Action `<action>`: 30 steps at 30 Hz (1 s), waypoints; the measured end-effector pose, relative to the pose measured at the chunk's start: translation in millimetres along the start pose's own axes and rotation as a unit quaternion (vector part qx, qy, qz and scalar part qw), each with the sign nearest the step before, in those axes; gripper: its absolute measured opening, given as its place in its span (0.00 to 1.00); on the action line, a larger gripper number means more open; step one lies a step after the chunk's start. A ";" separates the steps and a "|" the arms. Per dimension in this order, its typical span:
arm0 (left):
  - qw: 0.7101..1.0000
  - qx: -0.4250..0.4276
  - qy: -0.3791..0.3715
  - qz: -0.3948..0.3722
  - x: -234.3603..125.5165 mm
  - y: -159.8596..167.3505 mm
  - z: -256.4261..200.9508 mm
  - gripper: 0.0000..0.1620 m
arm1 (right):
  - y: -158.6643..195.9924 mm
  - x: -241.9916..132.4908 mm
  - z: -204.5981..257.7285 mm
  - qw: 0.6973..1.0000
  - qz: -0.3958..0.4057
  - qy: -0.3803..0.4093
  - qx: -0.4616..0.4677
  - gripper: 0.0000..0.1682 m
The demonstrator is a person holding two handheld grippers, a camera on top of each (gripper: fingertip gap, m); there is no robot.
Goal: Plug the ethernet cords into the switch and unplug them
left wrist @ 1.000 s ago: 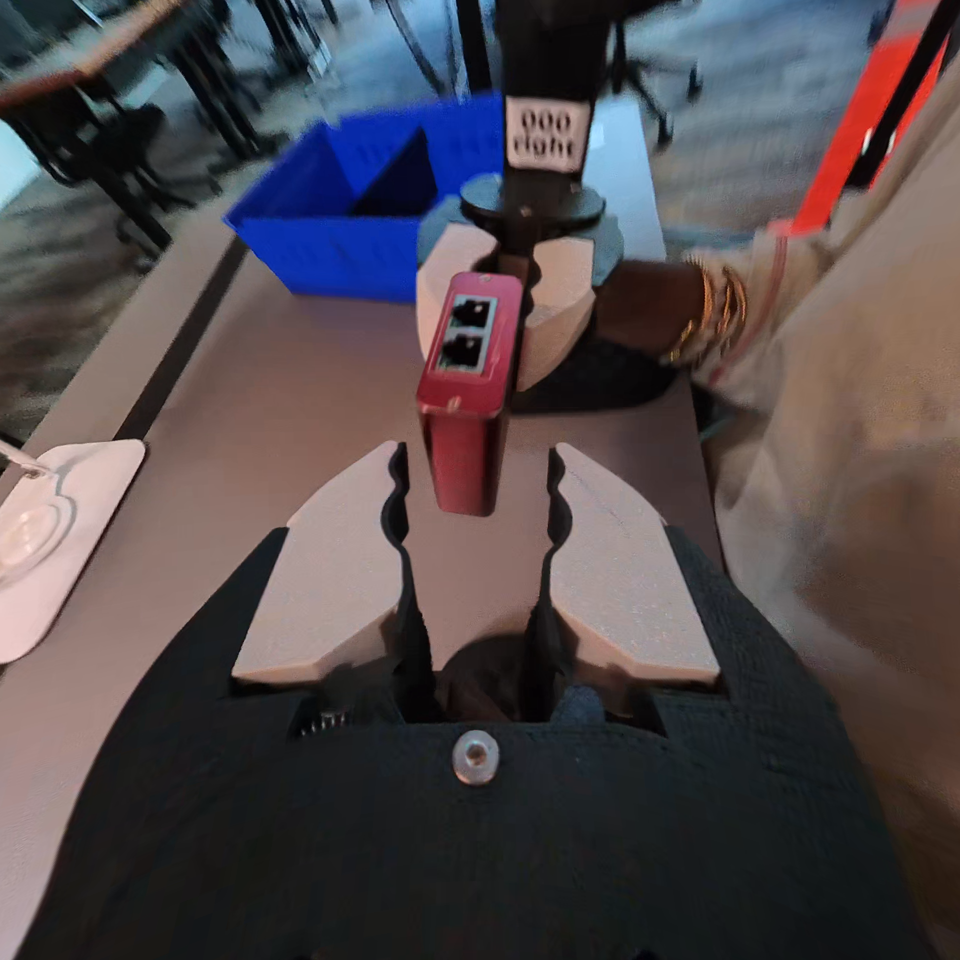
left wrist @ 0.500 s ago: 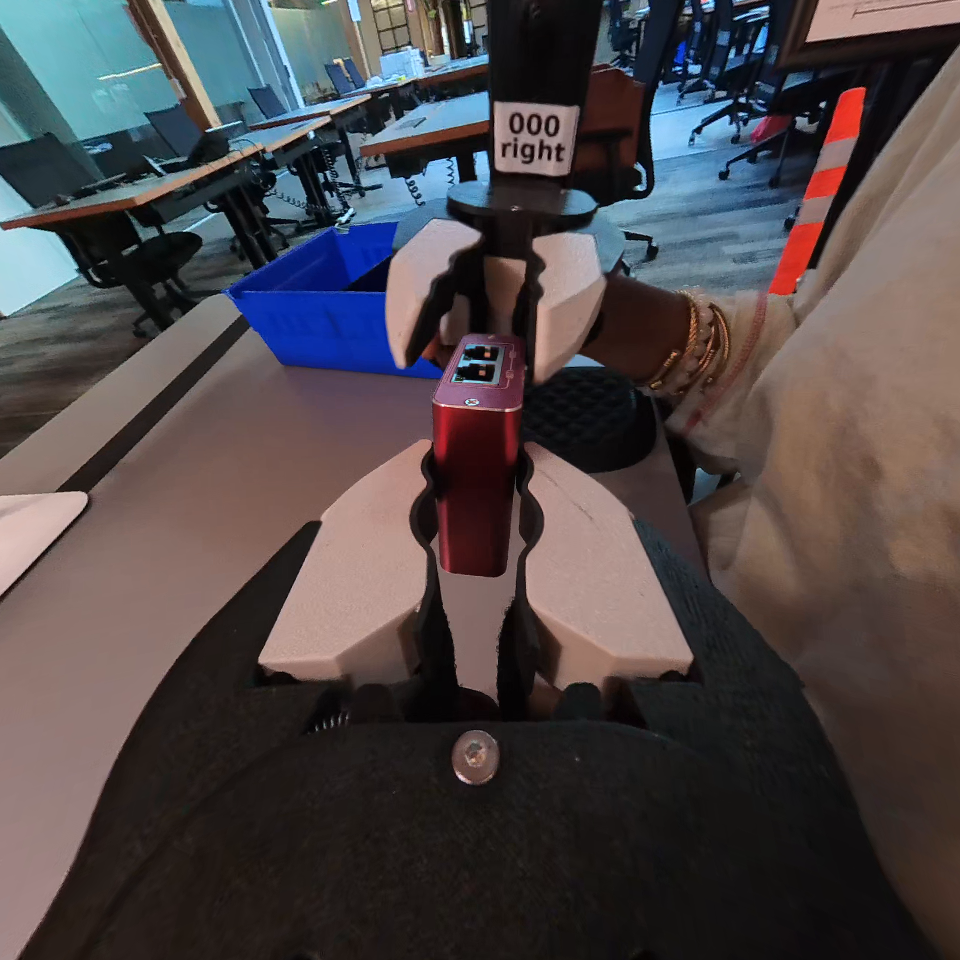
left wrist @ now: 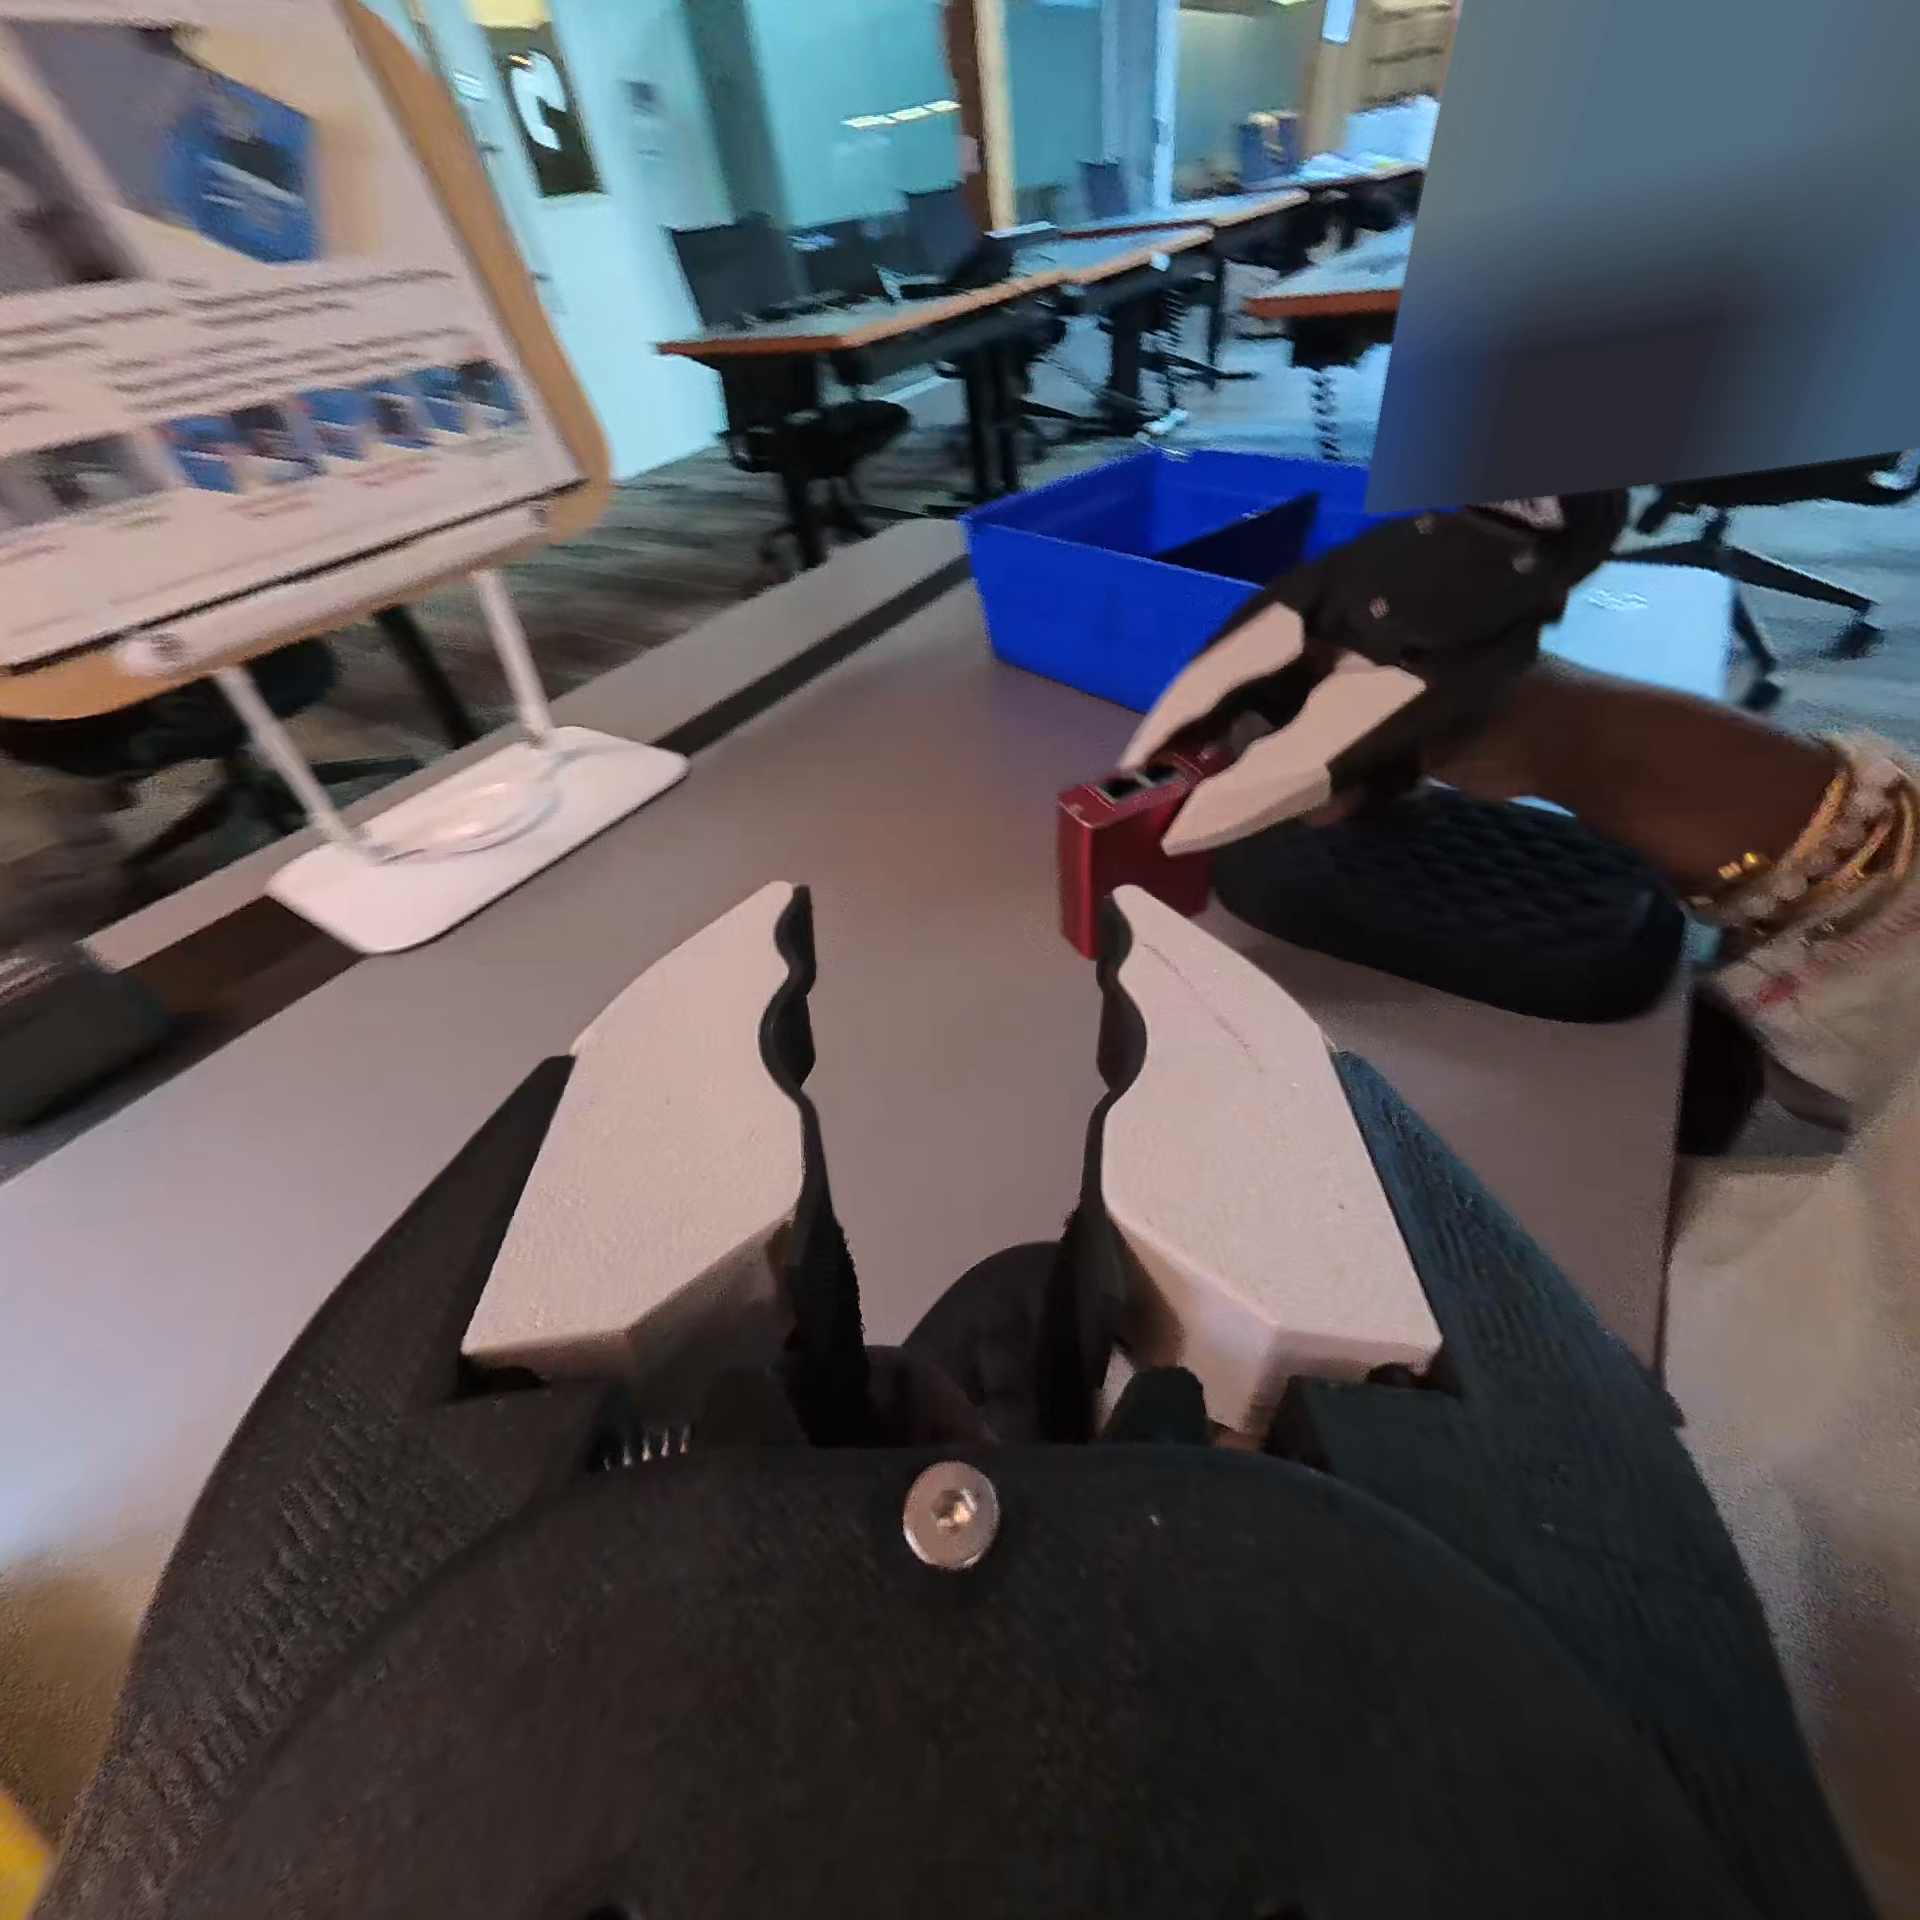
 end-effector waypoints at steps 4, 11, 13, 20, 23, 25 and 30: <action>0.997 0.012 -0.072 -0.003 -37.4 -7.4 19.3 0.32 | 28.5 6.4 -14.2 0.996 0.054 0.066 0.026 0.16; 0.989 0.020 -0.149 -0.013 -81.4 -17.7 37.2 0.32 | 34.1 9.8 -15.0 0.993 0.077 0.082 0.031 0.16; 0.989 0.014 -0.150 -0.012 -86.1 -15.7 39.3 0.32 | 35.0 10.3 -14.9 0.992 0.081 0.087 0.032 0.16; 0.988 0.001 -0.154 0.006 -93.4 -10.7 44.5 0.32 | 39.0 7.4 -14.8 0.989 0.104 0.091 0.043 0.16; 0.985 0.005 -0.167 0.038 -102.0 -7.5 47.6 0.32 | 40.7 6.1 -14.4 0.990 0.102 0.084 0.040 0.23; 0.978 0.009 -0.193 0.073 -114.7 -4.2 52.6 0.32 | 37.0 1.5 -14.4 0.994 0.072 0.079 0.037 0.30; 0.911 -0.021 -0.315 0.265 -168.1 29.3 84.2 0.32 | 29.4 -16.8 -17.4 0.997 -0.022 0.056 0.045 0.35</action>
Point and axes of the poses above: each gripper's, where its closed fingertips meet, x out along the fingers, y out of its underside, z = x × y across the jaws, the point moved 7 cm from there along -x, back along the fingers, and after that the axes turned 8 degrees about x, right-handed, at the moved point
